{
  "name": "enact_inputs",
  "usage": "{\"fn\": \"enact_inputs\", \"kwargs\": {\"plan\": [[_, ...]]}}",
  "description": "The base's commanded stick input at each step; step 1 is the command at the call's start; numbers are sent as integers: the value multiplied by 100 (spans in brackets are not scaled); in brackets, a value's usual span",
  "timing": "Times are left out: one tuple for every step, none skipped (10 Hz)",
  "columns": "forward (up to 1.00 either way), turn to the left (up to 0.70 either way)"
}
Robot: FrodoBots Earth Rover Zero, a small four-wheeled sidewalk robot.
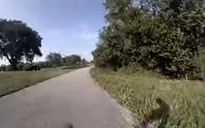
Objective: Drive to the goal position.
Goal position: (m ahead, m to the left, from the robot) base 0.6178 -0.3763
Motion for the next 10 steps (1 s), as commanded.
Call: {"fn": "enact_inputs", "kwargs": {"plan": [[96, 2], [87, 2], [77, 2], [67, 2], [58, 2], [48, 1], [38, 1], [29, 1], [19, 1], [9, 1]]}}
